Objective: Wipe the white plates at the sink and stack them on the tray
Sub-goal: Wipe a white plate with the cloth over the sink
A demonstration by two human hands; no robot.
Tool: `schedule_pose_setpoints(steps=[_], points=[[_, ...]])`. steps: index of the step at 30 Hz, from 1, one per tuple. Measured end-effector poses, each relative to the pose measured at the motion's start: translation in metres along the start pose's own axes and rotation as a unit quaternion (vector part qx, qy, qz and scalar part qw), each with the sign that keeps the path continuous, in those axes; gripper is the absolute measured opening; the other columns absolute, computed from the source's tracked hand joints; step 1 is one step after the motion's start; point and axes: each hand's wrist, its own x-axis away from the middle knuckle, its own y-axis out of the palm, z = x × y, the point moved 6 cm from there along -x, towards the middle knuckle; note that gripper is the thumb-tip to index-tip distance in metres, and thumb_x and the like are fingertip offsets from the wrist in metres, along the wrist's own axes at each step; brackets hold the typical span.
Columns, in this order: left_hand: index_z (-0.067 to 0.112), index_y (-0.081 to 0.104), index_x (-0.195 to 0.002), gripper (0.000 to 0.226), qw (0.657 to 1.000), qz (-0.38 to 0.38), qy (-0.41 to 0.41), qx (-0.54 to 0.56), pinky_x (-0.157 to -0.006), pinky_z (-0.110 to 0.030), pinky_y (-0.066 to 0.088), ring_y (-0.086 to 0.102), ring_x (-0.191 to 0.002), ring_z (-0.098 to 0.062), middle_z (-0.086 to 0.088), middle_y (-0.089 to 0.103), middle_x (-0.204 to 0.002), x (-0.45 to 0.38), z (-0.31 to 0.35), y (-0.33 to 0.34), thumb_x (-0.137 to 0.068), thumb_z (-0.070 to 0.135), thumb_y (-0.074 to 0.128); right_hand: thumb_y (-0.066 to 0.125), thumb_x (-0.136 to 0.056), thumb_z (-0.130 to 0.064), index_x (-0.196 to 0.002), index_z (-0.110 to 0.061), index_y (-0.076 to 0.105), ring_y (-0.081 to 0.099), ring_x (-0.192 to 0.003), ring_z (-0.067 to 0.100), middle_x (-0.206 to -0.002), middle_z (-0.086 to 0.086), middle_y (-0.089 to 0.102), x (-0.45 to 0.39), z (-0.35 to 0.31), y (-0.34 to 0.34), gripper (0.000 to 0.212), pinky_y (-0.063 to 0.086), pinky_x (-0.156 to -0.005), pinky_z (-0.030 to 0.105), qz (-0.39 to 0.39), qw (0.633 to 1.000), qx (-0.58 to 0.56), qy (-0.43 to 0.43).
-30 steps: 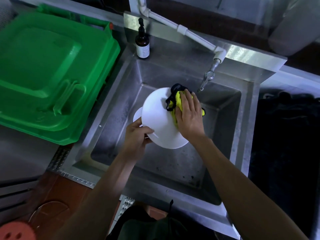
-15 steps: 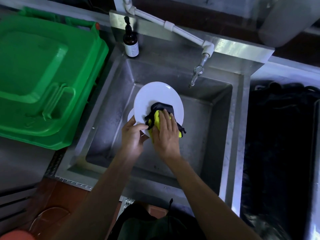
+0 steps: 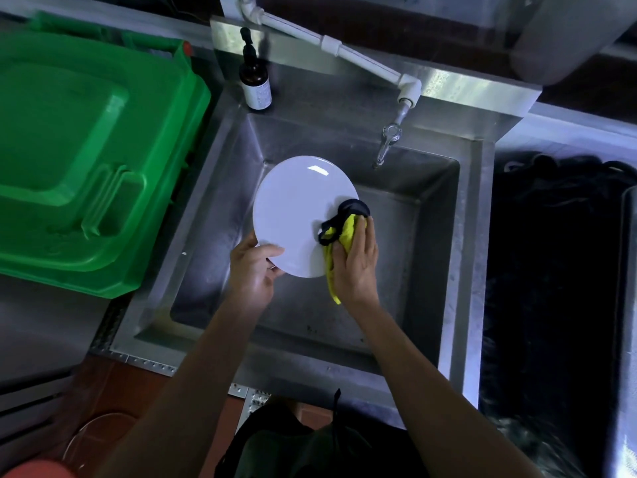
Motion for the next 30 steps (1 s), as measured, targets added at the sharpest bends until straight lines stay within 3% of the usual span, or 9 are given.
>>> schedule_pose_setpoints(steps=[4,9,11,15,19,22,26,28,30], points=[[0.013,0.077,-0.093,0.034,0.999,-0.030,-0.004,-0.028,-0.071,-0.039,0.055,0.070,-0.085,-0.029,-0.012,0.074,-0.098,-0.002,0.001,-0.007,-0.065,0.001,0.062,0.053,-0.101,-0.027,-0.158,-0.020,0.022,0.035,-0.139,0.020,-0.155,0.004,0.032,-0.014,0.010,-0.015,0.065,0.027,-0.112,0.031,-0.011,0.995,-0.090,0.032],[0.011,0.076,-0.096,0.036,0.996,-0.034,-0.004,-0.087,-0.068,-0.042,0.059,0.068,-0.100,-0.038,-0.013,0.075,-0.109,-0.011,0.006,-0.016,-0.063,0.004,0.063,0.061,-0.095,-0.025,-0.152,-0.024,0.034,0.044,-0.126,0.013,-0.144,0.001,0.046,-0.037,0.016,-0.027,0.062,0.029,-0.100,0.024,-0.027,0.996,-0.072,0.044],[0.012,0.077,-0.090,0.032,0.992,-0.043,0.001,-0.119,-0.067,-0.041,0.058,0.068,-0.099,-0.039,-0.012,0.076,-0.104,-0.013,0.009,-0.016,-0.063,0.004,0.064,0.062,-0.094,-0.023,-0.147,-0.024,0.040,0.045,-0.119,0.009,-0.139,0.000,0.049,-0.042,0.016,-0.032,0.058,0.030,-0.098,0.025,-0.029,0.996,-0.070,0.036],[0.015,0.078,-0.086,0.032,0.980,-0.064,0.006,-0.188,-0.063,-0.037,0.057,0.070,-0.087,-0.035,-0.011,0.076,-0.090,-0.015,0.018,-0.014,-0.059,0.003,0.064,0.064,-0.092,-0.020,-0.136,-0.021,0.050,0.052,-0.113,0.018,-0.125,-0.001,0.055,-0.053,0.015,-0.040,0.046,0.035,-0.092,0.028,-0.052,0.997,-0.056,0.016],[0.020,0.080,-0.084,0.033,0.956,-0.107,0.011,-0.271,-0.067,-0.038,0.059,0.072,-0.093,-0.035,-0.009,0.078,-0.098,-0.019,0.028,-0.010,-0.060,0.003,0.063,0.066,-0.089,-0.017,-0.131,-0.021,0.053,0.051,-0.103,0.014,-0.115,-0.004,0.056,-0.060,0.007,-0.044,0.044,0.033,-0.085,0.024,-0.064,0.997,-0.024,-0.020],[0.029,0.081,-0.081,0.038,0.940,-0.122,0.015,-0.318,-0.060,-0.030,0.057,0.075,-0.087,-0.023,-0.002,0.079,-0.094,-0.022,0.037,-0.006,-0.062,0.002,0.063,0.066,-0.087,-0.018,-0.128,-0.023,0.055,0.047,-0.097,0.009,-0.111,-0.007,0.055,-0.062,0.000,-0.047,0.042,0.031,-0.080,0.020,-0.067,0.997,-0.009,-0.041],[0.037,0.080,-0.075,0.049,0.907,-0.162,0.042,-0.386,-0.052,-0.020,0.052,0.072,-0.069,-0.005,0.010,0.077,-0.076,-0.026,0.051,0.006,-0.073,-0.008,0.062,0.066,-0.087,-0.018,-0.122,-0.024,0.056,0.054,-0.102,0.019,-0.113,-0.003,0.060,-0.064,-0.007,-0.050,0.037,0.040,-0.084,0.032,-0.076,0.995,0.007,-0.061],[0.037,0.080,-0.080,0.042,0.887,-0.177,0.048,-0.423,-0.058,-0.025,0.055,0.072,-0.074,-0.008,0.013,0.076,-0.078,-0.030,0.055,0.012,-0.068,-0.001,0.065,0.065,-0.084,-0.017,-0.122,-0.023,0.056,0.055,-0.105,0.022,-0.116,-0.001,0.061,-0.065,-0.013,-0.051,0.039,0.043,-0.085,0.035,-0.081,0.993,0.025,-0.081],[0.028,0.080,-0.093,0.041,0.865,-0.189,0.051,-0.462,-0.073,-0.034,0.057,0.071,-0.090,-0.016,0.022,0.076,-0.088,-0.033,0.058,0.019,-0.071,-0.003,0.065,0.065,-0.082,-0.014,-0.125,-0.026,0.055,0.051,-0.105,0.017,-0.119,0.000,0.060,-0.063,-0.022,-0.051,0.045,0.038,-0.082,0.030,-0.079,0.989,0.048,-0.118]])
